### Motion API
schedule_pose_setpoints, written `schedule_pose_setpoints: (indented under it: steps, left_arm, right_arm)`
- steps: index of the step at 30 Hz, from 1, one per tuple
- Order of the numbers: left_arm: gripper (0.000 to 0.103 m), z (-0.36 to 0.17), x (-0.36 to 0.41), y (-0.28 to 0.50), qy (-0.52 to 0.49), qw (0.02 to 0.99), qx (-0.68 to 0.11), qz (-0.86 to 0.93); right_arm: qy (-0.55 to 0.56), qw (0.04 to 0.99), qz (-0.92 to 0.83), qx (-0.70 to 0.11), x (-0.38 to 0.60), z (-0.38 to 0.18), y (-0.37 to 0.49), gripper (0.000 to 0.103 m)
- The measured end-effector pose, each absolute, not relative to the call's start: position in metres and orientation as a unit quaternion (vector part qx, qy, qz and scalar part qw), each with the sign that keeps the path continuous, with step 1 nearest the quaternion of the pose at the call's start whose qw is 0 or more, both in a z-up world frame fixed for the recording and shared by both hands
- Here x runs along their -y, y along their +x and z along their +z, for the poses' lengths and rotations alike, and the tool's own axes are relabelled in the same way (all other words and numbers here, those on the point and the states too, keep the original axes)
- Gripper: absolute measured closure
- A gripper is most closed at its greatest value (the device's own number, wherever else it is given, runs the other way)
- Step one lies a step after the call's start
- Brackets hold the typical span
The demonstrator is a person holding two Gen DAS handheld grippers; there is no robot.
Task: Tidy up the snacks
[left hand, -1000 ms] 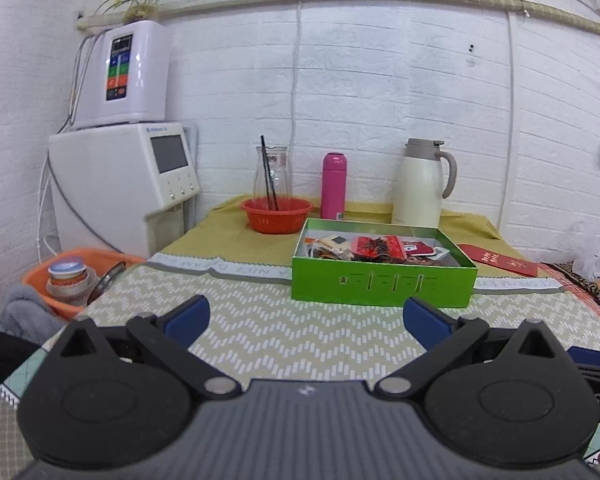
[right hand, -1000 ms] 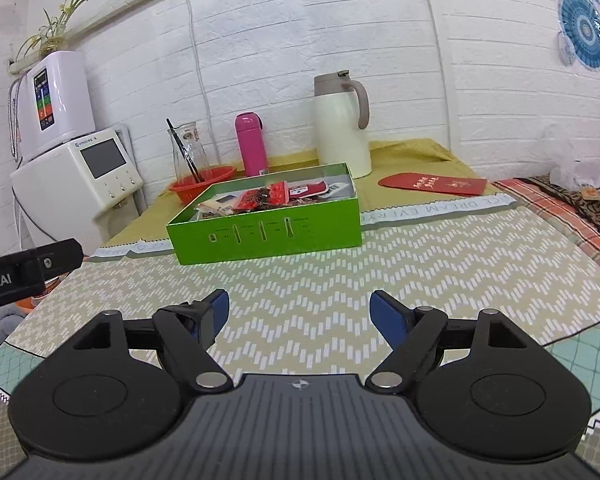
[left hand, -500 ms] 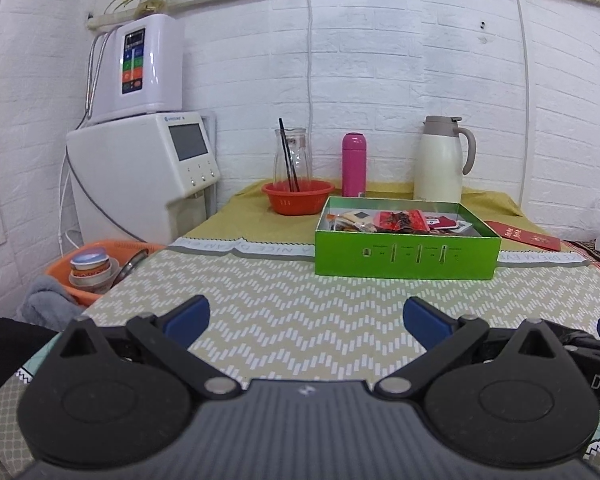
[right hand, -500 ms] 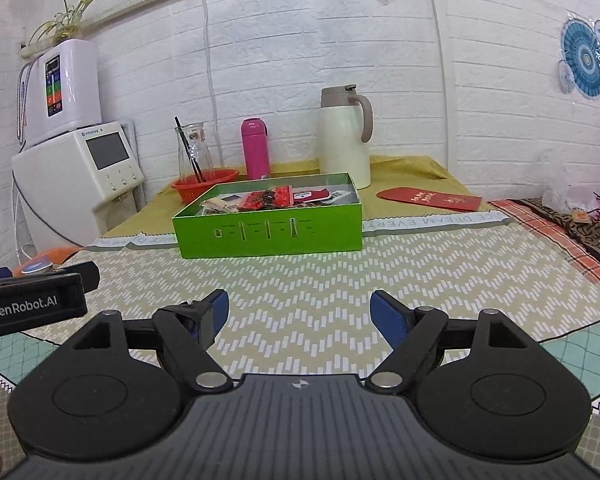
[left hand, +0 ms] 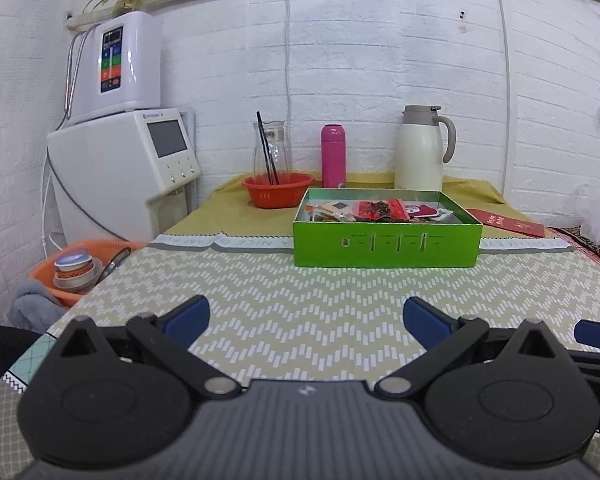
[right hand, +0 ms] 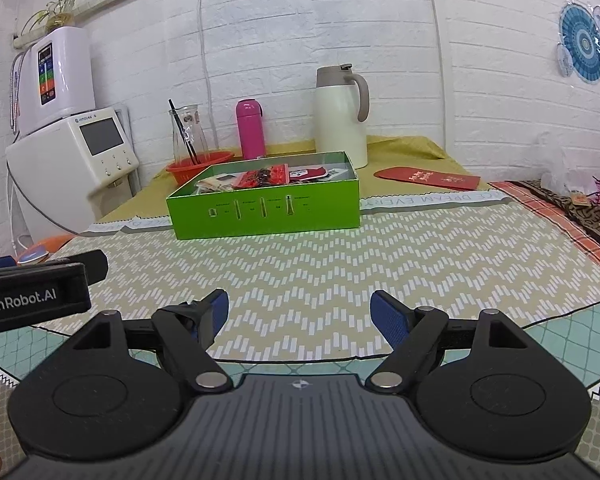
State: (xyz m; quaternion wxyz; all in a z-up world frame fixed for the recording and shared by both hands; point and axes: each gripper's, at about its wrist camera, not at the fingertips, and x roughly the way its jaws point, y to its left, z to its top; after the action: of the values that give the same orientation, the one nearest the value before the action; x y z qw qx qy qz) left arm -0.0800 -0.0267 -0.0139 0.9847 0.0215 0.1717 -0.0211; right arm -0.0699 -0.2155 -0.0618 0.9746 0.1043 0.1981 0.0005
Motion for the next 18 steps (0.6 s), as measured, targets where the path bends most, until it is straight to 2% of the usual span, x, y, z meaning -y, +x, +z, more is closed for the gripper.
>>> schedule_pose_setpoints:
  steps: [18]
  left_arm:
    - [0.0, -0.0159, 0.029, -0.0815, 0.02, 0.984, -0.174, -0.034]
  right_arm:
    - [0.11, 0.973, -0.003, -0.204, 0.2185, -0.0641, -0.0699, 0.0]
